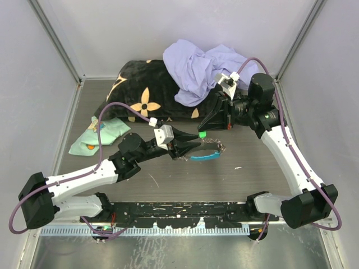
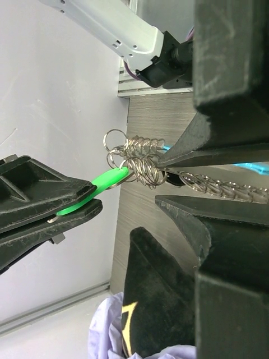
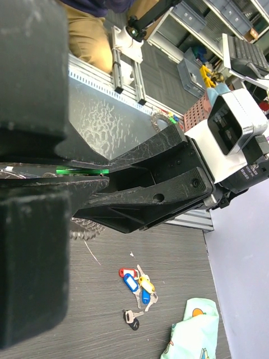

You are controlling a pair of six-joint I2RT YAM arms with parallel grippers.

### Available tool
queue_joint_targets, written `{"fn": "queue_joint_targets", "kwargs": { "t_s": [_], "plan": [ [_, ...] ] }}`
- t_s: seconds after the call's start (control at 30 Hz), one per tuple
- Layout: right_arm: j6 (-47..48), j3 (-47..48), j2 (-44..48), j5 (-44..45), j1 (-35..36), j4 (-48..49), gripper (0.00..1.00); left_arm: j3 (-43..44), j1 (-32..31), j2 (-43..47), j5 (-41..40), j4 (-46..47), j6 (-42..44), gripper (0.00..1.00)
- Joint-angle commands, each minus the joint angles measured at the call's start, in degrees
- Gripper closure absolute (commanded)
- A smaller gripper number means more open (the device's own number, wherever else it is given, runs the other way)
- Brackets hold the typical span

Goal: Remove the keys from the keyring
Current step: Remove the key from the keyring.

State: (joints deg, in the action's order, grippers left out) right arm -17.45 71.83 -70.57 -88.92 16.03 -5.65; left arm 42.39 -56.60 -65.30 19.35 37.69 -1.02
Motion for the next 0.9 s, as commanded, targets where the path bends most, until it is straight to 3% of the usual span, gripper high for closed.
{"fn": "queue_joint_targets", "kwargs": {
  "t_s": [0.0,0.87],
  "plan": [
    [0.5,2.0,0.5,-2.9,0.2,1.0,0.99,2.3,0.3,-0.2,0.4,5.3,-1.7,0.75],
    [1.7,2.2,0.7,-2.7,0.2,-0.6,0.99,2.8,0.3,-1.0,-0.4,6.2,-4.4,0.87]
  ]
}}
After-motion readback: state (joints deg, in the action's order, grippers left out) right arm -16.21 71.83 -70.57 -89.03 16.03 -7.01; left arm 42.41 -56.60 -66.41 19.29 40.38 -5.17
